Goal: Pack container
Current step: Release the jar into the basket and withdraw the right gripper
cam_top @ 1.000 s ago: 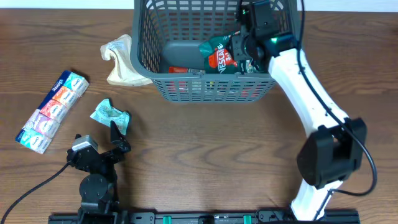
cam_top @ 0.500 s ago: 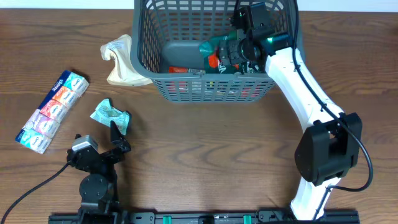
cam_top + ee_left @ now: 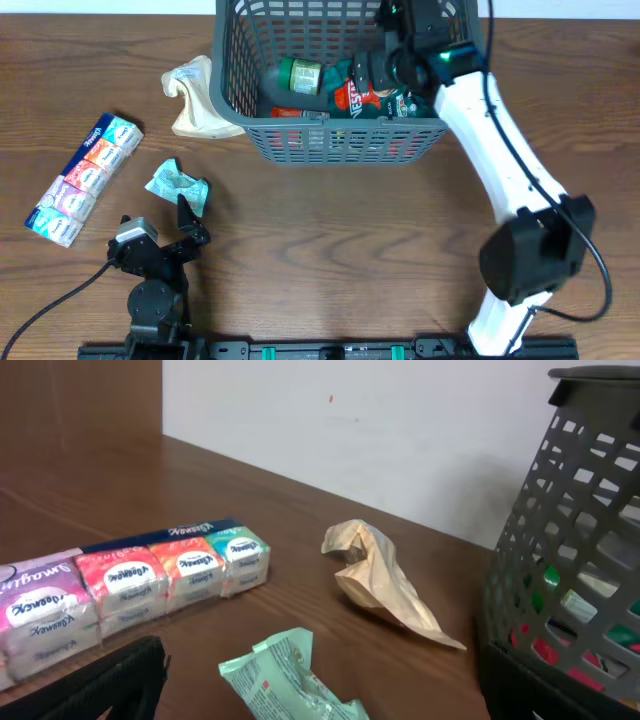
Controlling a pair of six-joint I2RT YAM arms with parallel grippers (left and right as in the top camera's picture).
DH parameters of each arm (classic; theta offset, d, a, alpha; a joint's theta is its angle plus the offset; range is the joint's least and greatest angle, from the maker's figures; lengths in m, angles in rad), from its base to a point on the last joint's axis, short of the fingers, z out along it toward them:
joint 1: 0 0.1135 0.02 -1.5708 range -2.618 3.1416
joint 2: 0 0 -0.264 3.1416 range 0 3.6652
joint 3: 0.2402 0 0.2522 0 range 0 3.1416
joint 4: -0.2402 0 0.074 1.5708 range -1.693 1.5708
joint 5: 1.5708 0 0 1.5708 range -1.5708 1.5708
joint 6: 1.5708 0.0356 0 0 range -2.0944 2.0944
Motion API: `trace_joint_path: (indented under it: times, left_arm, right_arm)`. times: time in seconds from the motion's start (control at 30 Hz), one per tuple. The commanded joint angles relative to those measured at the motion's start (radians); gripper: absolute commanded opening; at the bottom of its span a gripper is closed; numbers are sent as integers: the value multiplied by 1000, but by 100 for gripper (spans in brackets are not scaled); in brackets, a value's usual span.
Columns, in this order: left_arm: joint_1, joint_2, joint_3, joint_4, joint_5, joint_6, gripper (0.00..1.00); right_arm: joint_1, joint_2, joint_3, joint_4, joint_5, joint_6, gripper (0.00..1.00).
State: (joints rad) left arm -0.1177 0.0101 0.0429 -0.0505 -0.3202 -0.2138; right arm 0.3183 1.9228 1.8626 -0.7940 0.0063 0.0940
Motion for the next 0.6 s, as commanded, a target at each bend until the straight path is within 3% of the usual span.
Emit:
trace_joint_path:
  times: [0.0,0.17,0.33,0.57]
  left_arm:
    - [6,-6,-29,-14,-6,-10,98]
    - [6,-6,-29,-14,-6,-10,99]
    - [6,-6,-29,-15,-6,-10,99]
    - [6,-6,-29,-14,-6,-10,98]
  right_arm:
    - [-8,-127,97,-23,69,-5,99]
    - [-40,-234,192,-119,351,97,99]
    - [-149,-340,208,-264,639,339,99]
    - [-367,-385,208,-421,662,419,99]
